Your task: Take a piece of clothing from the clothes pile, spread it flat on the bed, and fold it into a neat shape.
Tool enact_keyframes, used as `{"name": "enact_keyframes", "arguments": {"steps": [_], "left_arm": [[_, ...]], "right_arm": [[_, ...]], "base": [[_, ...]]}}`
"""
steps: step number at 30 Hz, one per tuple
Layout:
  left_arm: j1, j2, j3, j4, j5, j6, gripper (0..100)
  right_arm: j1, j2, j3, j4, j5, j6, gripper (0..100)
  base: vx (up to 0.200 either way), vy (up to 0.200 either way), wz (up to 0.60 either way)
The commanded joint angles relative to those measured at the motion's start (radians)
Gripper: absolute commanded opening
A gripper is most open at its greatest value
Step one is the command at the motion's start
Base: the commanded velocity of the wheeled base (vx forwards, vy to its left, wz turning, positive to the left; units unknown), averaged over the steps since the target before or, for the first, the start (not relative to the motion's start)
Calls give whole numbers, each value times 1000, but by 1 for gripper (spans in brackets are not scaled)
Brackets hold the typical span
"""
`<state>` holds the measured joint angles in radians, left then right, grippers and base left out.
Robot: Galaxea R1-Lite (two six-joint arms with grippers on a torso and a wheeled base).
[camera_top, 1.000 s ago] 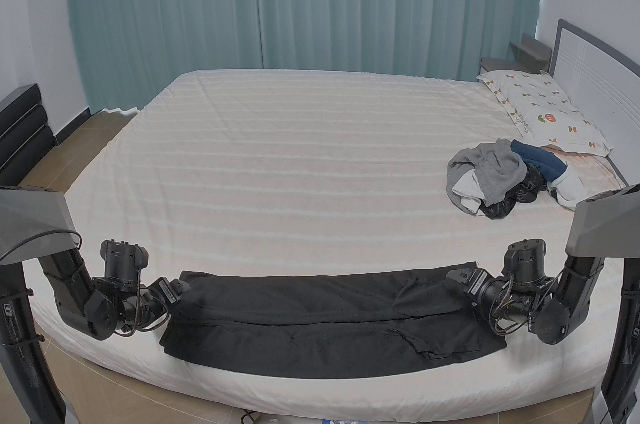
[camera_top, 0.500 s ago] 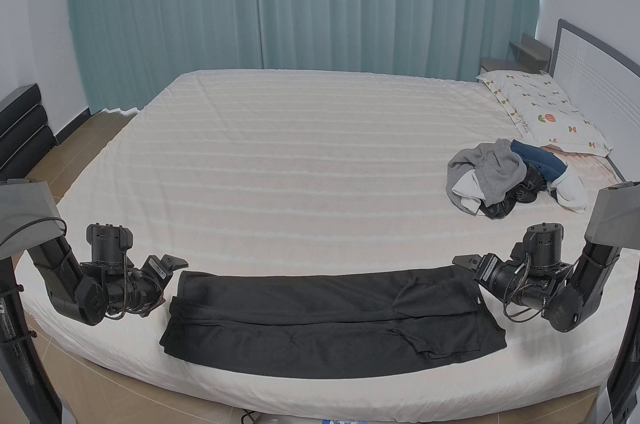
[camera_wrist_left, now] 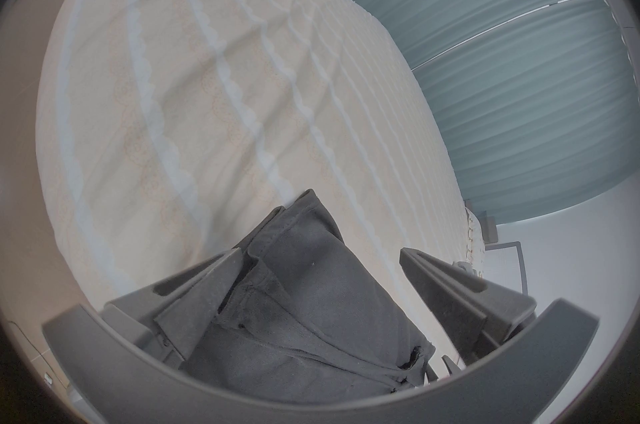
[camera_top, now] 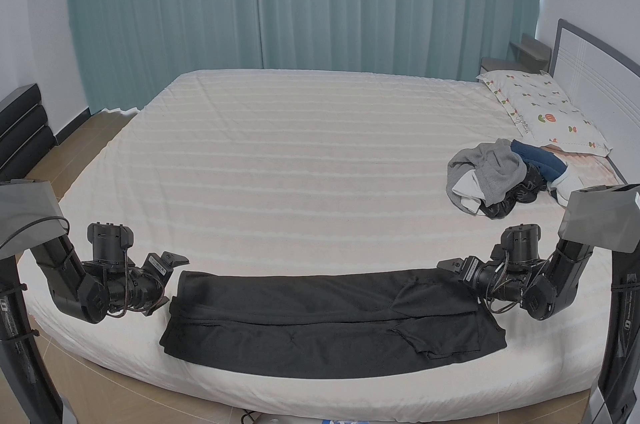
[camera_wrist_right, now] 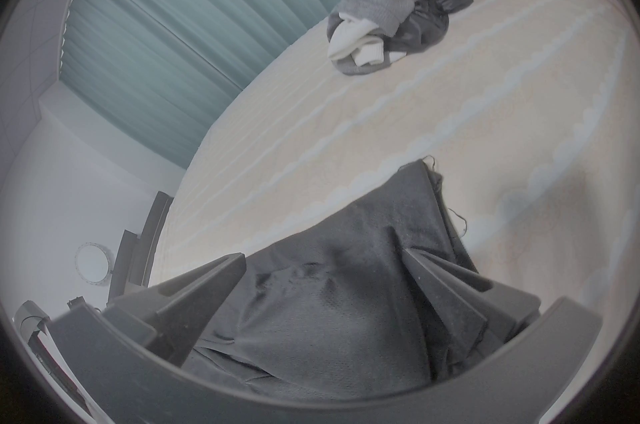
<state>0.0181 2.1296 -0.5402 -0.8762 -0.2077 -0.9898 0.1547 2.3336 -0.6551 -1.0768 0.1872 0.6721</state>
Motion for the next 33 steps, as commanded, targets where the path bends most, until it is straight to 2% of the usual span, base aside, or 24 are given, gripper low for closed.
{"name": "enact_keyframes", "arguments": {"steps": [1, 4, 5, 13, 18, 22, 33], "left_arm": [[-3, 21, -3, -1, 1, 0, 100], [-4, 23, -1, -1, 1, 0, 100], [-4, 23, -1, -1, 1, 0, 100], [-6, 27, -1, -1, 1, 2, 100], [-6, 27, -1, -1, 1, 3, 100], [-6, 27, -3, -1, 2, 3, 100], [-6, 27, -3, -1, 4, 3, 100]], "right_arm": [[-9, 52, -14, -2, 21, -5, 100], [-9, 58, -14, -2, 32, -5, 100], [-9, 59, -14, -2, 32, -5, 0], [-23, 49, -12, -17, 32, -3, 0], [-27, 55, -3, -100, 32, 4, 0], [-29, 84, 15, -242, 31, 0, 0], [-37, 136, 14, -250, 32, -22, 0]], "base": [[0, 0, 0], [0, 0, 0], [0, 0, 0], [0, 0, 0], [0, 0, 0], [0, 0, 0], [0, 0, 0]]}}
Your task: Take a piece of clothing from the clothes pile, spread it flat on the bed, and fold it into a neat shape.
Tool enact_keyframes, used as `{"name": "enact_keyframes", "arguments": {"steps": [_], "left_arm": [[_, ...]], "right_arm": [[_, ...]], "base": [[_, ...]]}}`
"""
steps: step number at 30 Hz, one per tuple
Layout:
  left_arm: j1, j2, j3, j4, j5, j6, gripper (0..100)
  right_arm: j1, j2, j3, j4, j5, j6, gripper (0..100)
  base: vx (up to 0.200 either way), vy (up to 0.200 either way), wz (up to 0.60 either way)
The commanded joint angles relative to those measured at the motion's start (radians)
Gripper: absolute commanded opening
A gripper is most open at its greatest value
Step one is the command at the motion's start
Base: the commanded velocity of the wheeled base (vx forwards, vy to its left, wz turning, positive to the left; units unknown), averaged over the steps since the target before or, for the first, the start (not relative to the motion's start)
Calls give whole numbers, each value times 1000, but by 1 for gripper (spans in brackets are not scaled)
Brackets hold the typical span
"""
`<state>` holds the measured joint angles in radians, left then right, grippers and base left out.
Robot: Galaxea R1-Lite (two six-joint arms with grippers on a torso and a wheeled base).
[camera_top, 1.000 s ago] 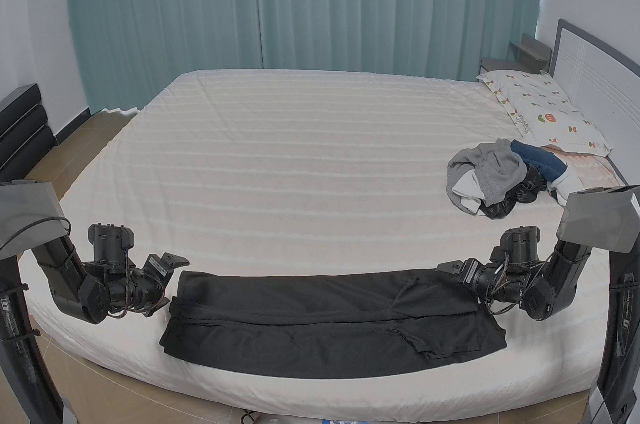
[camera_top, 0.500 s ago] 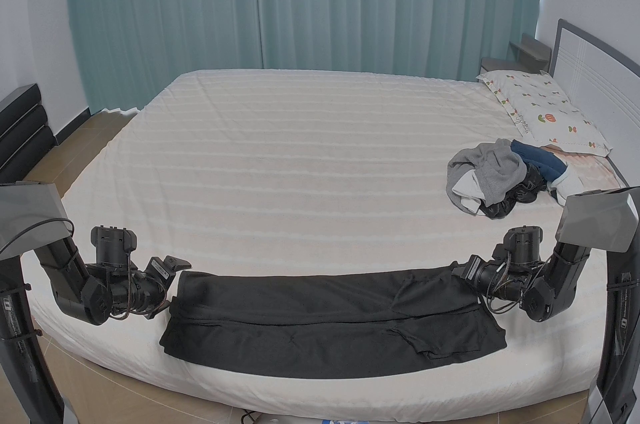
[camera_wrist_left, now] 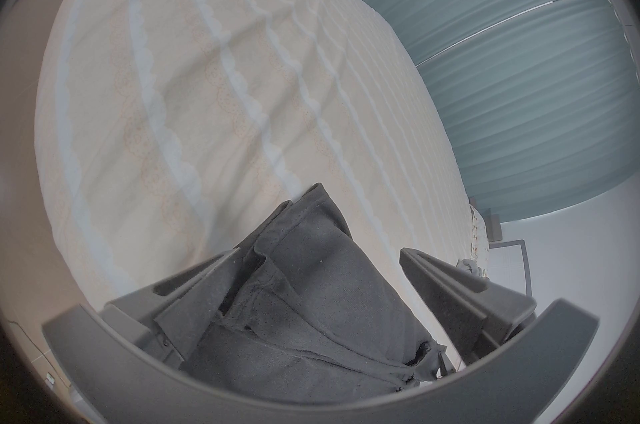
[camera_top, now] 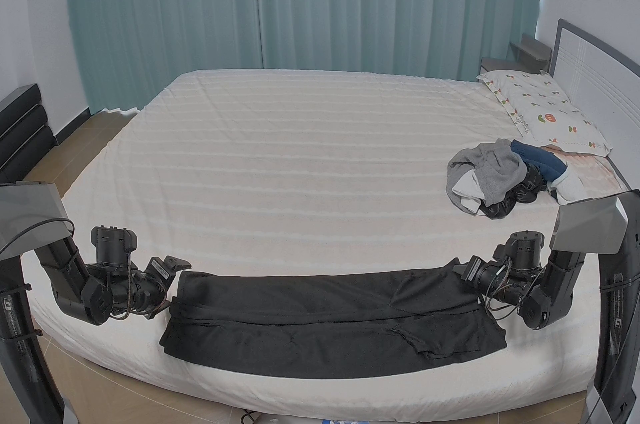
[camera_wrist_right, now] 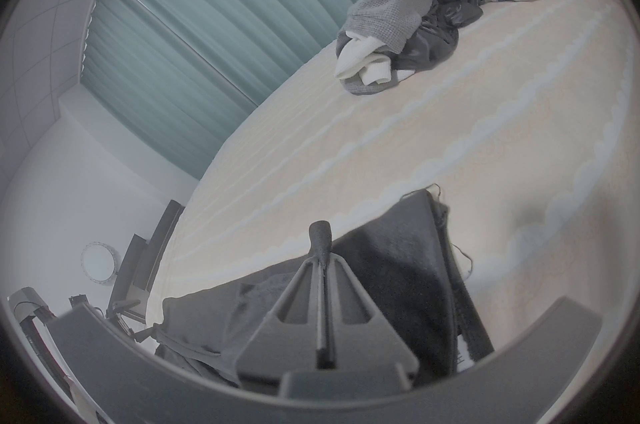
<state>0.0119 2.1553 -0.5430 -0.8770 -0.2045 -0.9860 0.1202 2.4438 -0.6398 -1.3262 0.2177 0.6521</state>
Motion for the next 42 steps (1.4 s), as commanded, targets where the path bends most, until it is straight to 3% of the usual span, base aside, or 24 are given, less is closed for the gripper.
{"name": "enact_keyframes", "arguments": {"steps": [1, 4, 5, 14, 26, 31, 42], "left_arm": [[0, 1, 0, 0, 0, 0, 100], [0, 1, 0, 0, 0, 0, 100], [0, 1, 0, 0, 0, 0, 100], [0, 1, -2, 0, -1, -2, 100], [0, 1, 1, 0, -1, -2, 100], [0, 1, 1, 0, 0, -2, 100], [0, 1, 3, 0, 0, 0, 100]], "right_arm": [[-2, 26, -3, 1, 0, -2, 0], [-4, 34, -6, 8, 2, -3, 0], [-4, 32, -6, 13, 0, -3, 100], [-17, -75, 11, 13, -31, -6, 100], [210, -98, -101, 211, -129, -169, 100], [240, -34, -175, 248, -144, -269, 100], [265, -6, -271, 341, -149, -338, 100]], "base": [[0, 0, 0], [0, 0, 0], [0, 0, 0], [0, 0, 0], [0, 0, 0], [0, 0, 0], [0, 0, 0]]}}
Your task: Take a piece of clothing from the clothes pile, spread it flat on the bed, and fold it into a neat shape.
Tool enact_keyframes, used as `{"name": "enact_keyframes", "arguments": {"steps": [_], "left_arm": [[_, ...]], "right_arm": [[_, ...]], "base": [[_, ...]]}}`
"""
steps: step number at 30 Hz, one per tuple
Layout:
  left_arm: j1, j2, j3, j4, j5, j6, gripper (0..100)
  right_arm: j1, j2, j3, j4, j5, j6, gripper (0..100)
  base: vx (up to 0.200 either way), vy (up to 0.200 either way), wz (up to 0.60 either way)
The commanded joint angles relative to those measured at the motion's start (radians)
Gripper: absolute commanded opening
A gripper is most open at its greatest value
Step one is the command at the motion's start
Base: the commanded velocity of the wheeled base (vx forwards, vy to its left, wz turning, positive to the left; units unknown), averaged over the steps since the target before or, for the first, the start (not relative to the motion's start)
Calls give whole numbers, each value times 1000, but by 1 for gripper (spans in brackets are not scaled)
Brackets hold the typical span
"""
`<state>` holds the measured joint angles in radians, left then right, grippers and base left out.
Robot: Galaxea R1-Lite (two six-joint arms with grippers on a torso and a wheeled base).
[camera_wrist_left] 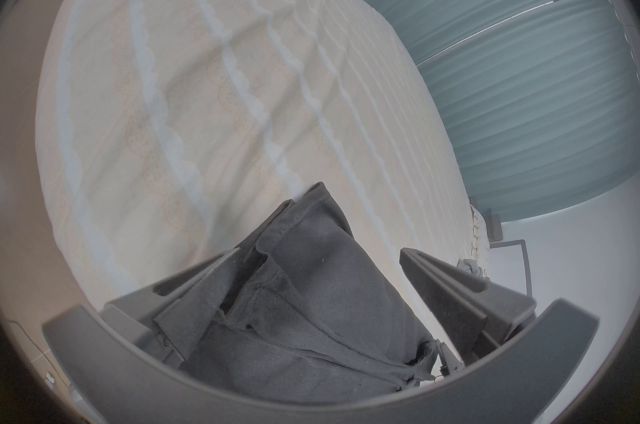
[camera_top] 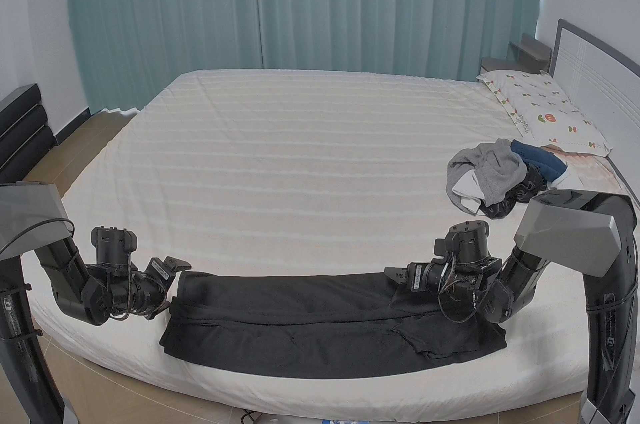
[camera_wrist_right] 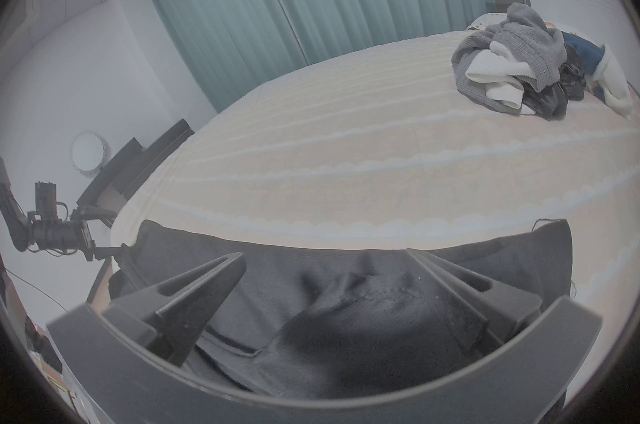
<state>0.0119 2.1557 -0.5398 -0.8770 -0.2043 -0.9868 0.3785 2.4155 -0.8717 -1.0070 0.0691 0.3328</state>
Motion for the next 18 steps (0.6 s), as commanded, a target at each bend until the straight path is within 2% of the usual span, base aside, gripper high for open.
{"name": "enact_keyframes", "arguments": {"steps": [1, 10, 11, 18], "left_arm": [[0, 1, 0, 0, 0, 0, 100], [0, 1, 0, 0, 0, 0, 100], [0, 1, 0, 0, 0, 0, 100], [0, 1, -2, 0, 0, 0, 100]], "right_arm": [[11, 25, -46, 25, 0, -23, 100], [25, 51, -79, 36, -38, -74, 100], [25, 53, -82, 34, -40, -78, 0], [28, 54, -82, 39, -61, -97, 0]], "base": [[0, 0, 0], [0, 0, 0], [0, 0, 0], [0, 0, 0]]}}
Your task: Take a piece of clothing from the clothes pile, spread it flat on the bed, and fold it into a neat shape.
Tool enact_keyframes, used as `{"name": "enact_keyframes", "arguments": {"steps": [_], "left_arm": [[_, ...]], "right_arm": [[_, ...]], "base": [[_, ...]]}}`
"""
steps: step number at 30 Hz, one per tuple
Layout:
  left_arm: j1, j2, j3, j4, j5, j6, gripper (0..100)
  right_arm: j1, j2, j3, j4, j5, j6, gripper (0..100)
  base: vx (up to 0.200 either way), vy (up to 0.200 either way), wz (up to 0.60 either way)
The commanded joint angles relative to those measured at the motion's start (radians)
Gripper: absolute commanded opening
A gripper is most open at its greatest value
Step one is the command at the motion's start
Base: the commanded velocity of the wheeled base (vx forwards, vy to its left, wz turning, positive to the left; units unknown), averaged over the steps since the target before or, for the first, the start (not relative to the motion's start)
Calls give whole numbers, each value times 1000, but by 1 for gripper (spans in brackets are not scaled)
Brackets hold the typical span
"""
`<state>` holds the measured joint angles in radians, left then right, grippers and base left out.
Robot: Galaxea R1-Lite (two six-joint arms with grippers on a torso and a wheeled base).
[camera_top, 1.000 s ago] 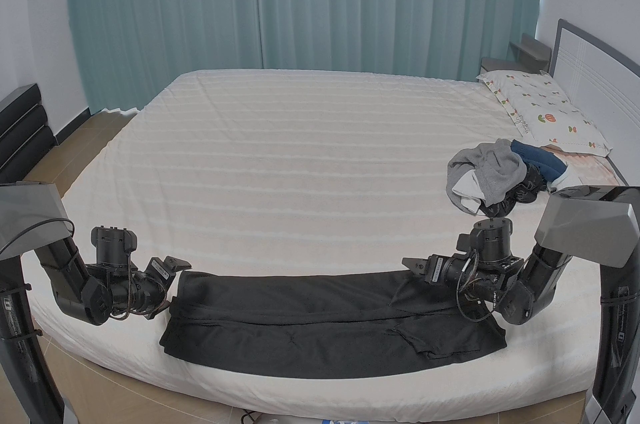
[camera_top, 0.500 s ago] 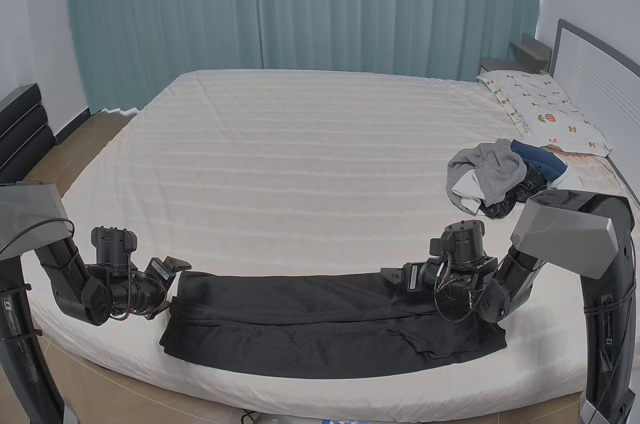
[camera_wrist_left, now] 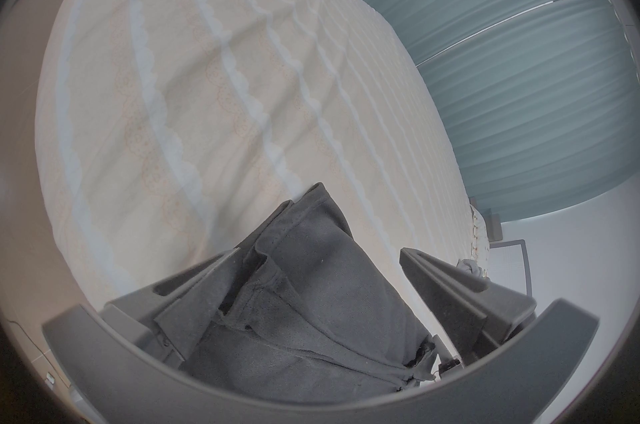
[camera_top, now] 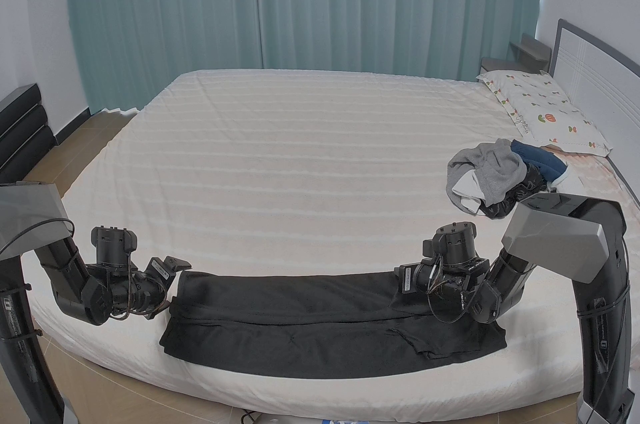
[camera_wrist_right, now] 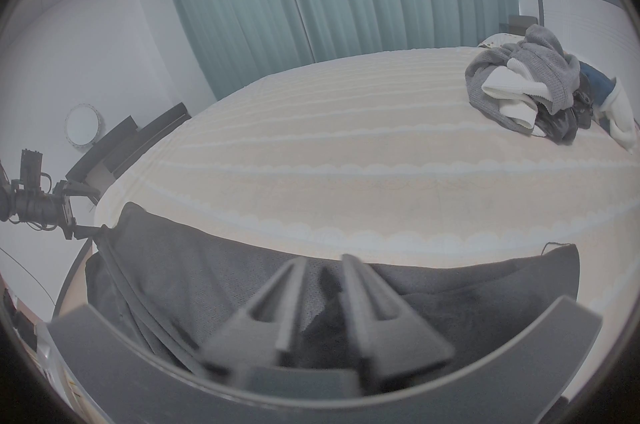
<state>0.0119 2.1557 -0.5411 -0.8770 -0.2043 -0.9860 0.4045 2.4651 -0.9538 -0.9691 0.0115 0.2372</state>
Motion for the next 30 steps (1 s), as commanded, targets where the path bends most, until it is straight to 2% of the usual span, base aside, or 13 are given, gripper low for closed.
{"name": "enact_keyframes", "arguments": {"steps": [1, 18, 24, 25, 30], "left_arm": [[0, 1, 0, 0, 0, 0, 100], [0, 3, 0, 0, 0, 1, 100], [0, 3, 0, 0, 0, 0, 100], [0, 3, 0, 0, 0, 0, 100], [0, 3, 0, 0, 0, 0, 100]], "right_arm": [[2, 5, -5, 6, -5, -1, 0], [37, 3, -10, -22, -21, -1, 0], [25, -8, -5, -19, -33, -1, 0], [25, -11, 3, -17, -33, -1, 100], [22, -15, 20, -3, -31, -9, 100]], "base": [[0, 0, 0], [0, 0, 0], [0, 0, 0], [0, 0, 0], [0, 0, 0]]}}
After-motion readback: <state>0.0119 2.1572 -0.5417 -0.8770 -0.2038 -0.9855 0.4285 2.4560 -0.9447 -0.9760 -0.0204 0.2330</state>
